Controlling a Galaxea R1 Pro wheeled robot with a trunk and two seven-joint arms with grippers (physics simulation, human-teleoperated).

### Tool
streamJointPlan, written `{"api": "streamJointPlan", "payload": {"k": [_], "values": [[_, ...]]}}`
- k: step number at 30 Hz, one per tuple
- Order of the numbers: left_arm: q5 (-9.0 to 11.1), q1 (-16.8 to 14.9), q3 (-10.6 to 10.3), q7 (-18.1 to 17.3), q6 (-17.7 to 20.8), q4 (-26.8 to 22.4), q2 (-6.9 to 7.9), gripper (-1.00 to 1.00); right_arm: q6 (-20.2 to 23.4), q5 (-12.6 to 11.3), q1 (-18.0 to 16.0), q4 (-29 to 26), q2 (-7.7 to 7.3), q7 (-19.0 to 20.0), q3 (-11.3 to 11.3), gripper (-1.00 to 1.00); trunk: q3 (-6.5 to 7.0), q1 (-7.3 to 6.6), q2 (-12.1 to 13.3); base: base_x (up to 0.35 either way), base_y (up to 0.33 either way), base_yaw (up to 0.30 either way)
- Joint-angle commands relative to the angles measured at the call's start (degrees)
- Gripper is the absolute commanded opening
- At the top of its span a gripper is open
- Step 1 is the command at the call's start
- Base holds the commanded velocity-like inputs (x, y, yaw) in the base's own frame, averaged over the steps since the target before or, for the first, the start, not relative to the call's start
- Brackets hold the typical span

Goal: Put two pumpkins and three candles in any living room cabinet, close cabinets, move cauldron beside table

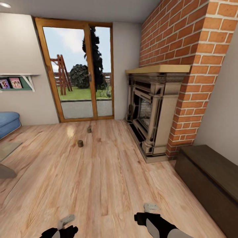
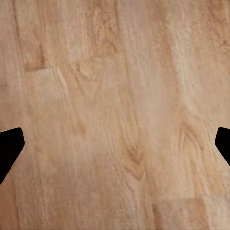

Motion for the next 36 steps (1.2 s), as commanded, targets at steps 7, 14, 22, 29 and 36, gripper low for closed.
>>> {"api": "streamJointPlan", "payload": {"k": [7, 14, 22, 29, 36], "values": [[0.2, 0.0, 0.3, 0.0, 0.4, -0.1, -0.1, 1.0, 0.0, -0.5, 1.1, -0.2, 0.02, -0.3, 0.5, 1.0, -0.51, 0.02, 0.0, 0.294, 0.138, 0.144], [0.2, 0.0, 0.3, 0.0, 0.4, -0.1, -0.09, 1.0, -0.1, -0.5, 1.2, -0.2, 0.03, -0.3, 0.5, 1.0, -0.57, 0.02, 0.0, 0.294, 0.138, 0.019], [0.3, 0.0, 0.3, 0.0, 0.4, -0.1, -0.02, 1.0, -0.1, -0.5, 1.2, -0.2, 0.04, -0.3, 0.5, 1.0, -0.58, 0.02, 0.0, 0.289, 0.16, 0.001], [0.2, 0.0, 0.3, 0.0, 0.3, 0.7, 0.0, 1.0, -0.2, -0.5, 1.2, -0.2, 0.06, -0.3, 0.5, 1.0, -0.58, 0.02, 0.0, 0.241, 0.209, -0.105], [0.1, 0.0, 0.3, 0.0, 0.3, 1.0, -0.02, 1.0, -0.2, -0.5, 1.3, -0.2, 0.03, -0.3, 0.5, 1.0, -0.58, 0.02, 0.0, 0.146, 0.253, -0.265]]}}
